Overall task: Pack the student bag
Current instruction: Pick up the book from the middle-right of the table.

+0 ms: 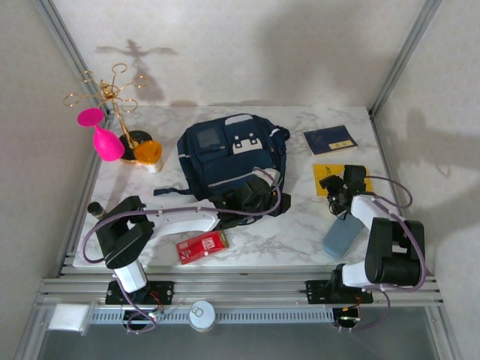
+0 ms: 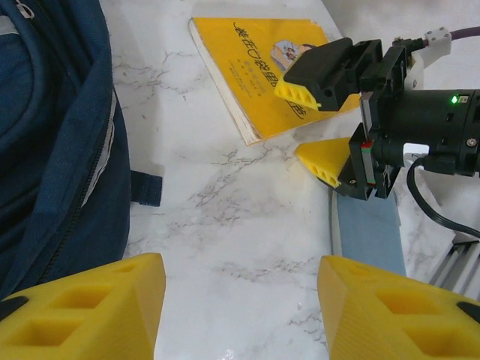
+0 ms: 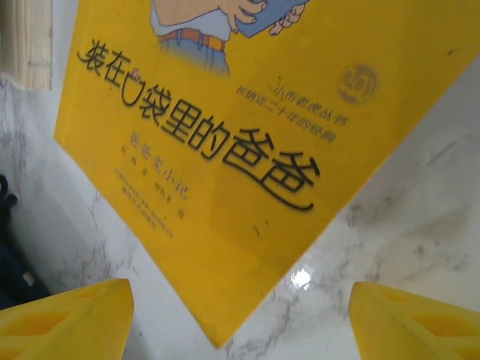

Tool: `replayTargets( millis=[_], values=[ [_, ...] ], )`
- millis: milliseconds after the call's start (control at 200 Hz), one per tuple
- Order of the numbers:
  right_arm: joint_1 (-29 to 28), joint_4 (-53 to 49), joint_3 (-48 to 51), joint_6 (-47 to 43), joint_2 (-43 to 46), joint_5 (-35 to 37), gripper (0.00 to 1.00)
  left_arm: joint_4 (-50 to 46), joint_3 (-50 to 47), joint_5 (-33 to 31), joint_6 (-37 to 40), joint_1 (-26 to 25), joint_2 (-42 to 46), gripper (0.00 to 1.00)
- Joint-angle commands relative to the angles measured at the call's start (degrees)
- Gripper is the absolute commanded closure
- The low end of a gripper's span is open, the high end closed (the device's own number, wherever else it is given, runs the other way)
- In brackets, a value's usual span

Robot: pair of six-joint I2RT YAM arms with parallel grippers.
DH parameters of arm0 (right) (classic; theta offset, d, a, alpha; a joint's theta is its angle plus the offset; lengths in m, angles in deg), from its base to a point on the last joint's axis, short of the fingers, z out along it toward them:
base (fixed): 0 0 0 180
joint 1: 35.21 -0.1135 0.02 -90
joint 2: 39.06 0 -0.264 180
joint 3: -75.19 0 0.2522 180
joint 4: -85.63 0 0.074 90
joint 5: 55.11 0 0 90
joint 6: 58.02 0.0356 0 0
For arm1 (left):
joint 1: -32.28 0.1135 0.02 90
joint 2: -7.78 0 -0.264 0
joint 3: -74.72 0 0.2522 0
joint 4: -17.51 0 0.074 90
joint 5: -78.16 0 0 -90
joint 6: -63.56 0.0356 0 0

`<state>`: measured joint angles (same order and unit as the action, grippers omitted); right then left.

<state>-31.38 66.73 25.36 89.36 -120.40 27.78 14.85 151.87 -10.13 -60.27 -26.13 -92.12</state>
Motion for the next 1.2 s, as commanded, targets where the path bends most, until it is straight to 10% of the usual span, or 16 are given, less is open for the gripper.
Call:
replayTargets(
  millis=[0, 1191],
  values=[
    [0.5, 3.4, -0.6, 2.6, -2.8, 1.8, 0.25, 2.7, 3.6, -1.4, -0.5, -0.4, -1.8, 0.44],
    [4.1, 8.5, -8.9, 0.1, -8.4, 1.5, 0.79, 1.1, 5.6, -1.3, -0.6, -0.3, -4.4, 0.41]
  ],
)
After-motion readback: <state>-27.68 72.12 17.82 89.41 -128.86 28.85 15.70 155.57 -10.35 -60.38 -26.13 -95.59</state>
